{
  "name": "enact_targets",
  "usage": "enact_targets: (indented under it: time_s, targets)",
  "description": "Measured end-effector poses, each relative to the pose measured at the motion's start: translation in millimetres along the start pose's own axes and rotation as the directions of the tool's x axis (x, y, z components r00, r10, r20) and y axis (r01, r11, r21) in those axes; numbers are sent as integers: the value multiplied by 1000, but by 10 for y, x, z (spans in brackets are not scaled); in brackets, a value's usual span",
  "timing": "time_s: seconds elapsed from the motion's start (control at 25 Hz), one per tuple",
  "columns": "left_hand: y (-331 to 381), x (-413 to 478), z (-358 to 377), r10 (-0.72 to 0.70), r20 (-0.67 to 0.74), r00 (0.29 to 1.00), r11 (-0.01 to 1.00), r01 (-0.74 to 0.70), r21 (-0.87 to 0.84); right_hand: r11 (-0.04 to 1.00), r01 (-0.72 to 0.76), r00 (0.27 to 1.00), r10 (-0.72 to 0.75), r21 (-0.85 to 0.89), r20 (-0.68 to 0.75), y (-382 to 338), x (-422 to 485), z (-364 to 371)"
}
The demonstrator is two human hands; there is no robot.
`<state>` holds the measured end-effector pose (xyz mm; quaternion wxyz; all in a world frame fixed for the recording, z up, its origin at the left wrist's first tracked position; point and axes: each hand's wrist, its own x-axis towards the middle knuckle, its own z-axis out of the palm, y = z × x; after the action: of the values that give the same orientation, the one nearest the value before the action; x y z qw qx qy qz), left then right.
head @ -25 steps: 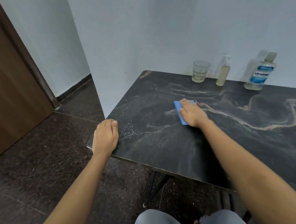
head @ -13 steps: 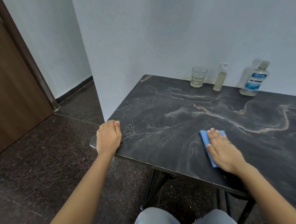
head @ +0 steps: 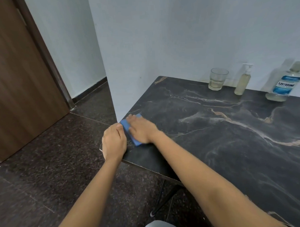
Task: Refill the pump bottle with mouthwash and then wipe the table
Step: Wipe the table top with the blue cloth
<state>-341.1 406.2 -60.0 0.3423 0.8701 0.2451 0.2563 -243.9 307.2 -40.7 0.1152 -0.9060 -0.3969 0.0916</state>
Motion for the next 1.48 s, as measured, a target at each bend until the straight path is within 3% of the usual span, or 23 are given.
enact_targets:
  time_s: [0.12,0.24,0.36,0.48,0.6,0.72,0.84,0.92,1.0,1.08,1.2,1.36,1.48]
  targets:
    - [-56,42,45,72,72,995,996,-76,57,977,-199,976,204,74,-77,698,191,-315]
    - [-42,42,59,61,102,993,993,-71,92,915,-390,903,401,101,-155,1613,-71,-528]
    - [-23,39,44,58,101,993,994,-67,88,872,-488,852,487,42,-195,2304,-721,-618]
    - [-3,33,41,44,106,993,994,-54,94,843,-538,826,527,0,-200,2442,-1569,-558]
    - [17,27,35,42,105,994,994,-52,99,861,-506,859,498,-50,-117,2064,-2285,-396]
    - [29,11,10,36,100,994,996,-43,73,925,-351,936,344,-146,-73,1378,-2485,-253]
    - [35,-14,-17,52,105,993,998,-57,37,979,-81,997,79,-188,-19,586,-2169,-40]
    - [38,-9,-34,45,100,994,999,-43,-23,983,96,995,-100,-158,-16,138,-1740,86]
    - [29,31,-40,0,116,993,994,13,-108,971,184,981,-190,-155,-26,-117,-1180,148]
    - [8,92,-15,-42,145,989,989,62,-132,977,188,982,-189,-103,-5,-158,-579,169]
    - [-24,107,51,23,142,990,1000,-23,-6,989,124,992,-123,-77,17,-29,98,105]
    - [-54,78,124,83,169,982,978,-113,175,995,-91,994,89,-33,-56,353,572,-134]
    - [-76,86,131,91,166,982,974,-122,188,977,-213,972,213,7,-99,823,599,-298]
